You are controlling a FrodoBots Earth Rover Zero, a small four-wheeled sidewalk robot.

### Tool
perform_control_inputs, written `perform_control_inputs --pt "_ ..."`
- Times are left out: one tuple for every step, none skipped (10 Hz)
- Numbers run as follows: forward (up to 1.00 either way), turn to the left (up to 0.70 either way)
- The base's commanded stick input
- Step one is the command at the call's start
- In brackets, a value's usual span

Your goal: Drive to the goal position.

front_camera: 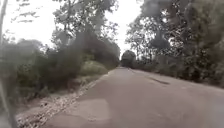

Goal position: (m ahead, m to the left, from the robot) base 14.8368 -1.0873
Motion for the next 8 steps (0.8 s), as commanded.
perform_control_inputs --pt "0.70 0.00" --pt "0.70 0.00" --pt "0.70 0.00" --pt "0.70 0.00" --pt "0.70 0.00" --pt "0.70 0.00" --pt "0.70 0.00" --pt "0.70 0.00"
